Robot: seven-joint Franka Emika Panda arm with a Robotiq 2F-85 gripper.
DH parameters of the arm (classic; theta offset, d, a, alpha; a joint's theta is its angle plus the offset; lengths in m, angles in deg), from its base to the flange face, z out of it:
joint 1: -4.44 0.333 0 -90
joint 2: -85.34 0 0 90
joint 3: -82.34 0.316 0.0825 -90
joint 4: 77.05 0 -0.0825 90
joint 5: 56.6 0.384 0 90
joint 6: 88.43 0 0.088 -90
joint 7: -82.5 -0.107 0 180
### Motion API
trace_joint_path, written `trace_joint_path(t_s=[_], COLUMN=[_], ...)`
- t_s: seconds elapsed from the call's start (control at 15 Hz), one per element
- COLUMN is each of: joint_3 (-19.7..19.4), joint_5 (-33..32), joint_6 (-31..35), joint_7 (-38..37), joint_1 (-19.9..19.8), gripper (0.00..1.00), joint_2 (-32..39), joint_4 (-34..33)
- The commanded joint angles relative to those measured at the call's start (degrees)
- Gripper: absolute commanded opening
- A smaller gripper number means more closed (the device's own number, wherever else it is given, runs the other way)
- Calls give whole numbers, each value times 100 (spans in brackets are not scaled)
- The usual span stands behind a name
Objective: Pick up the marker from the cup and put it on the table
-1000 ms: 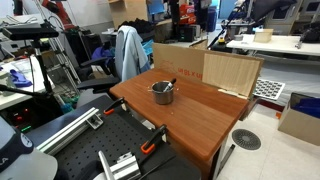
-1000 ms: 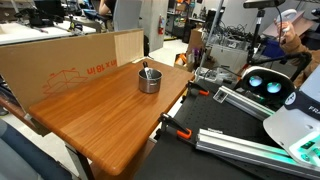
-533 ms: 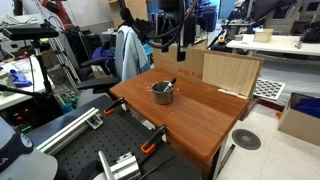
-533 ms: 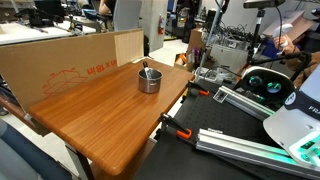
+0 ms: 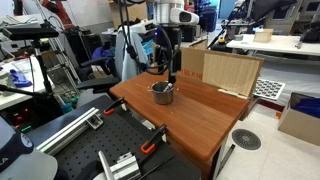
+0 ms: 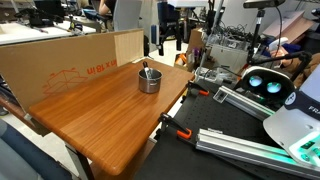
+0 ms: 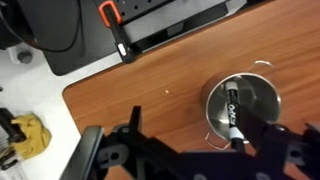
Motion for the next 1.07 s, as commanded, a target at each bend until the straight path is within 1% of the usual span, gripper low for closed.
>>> trace_joint_path(t_s=[0.0,0.2,0.6,0.67,0.73,0.87,0.93,1.0], joint_3=[-50,-64,-130,-150,-167,-191,-202,-219], joint_5=[-127,-121,-236,-277,-317,-368,-372,-377], joint_6=[189,485,676,663,666,672,658,639], joint_7=[-367,-422,-755,-811,-857,-894,-893,-891], joint_1=[149,272,610,661,699,737,745,755], gripper=[100,100,100,90,72,58,49,42], joint_2=[509,806,1295,1356,1416,1493,1527,1558], joint_4=[-365,-561,-943,-998,-1049,-1128,-1171,-1210])
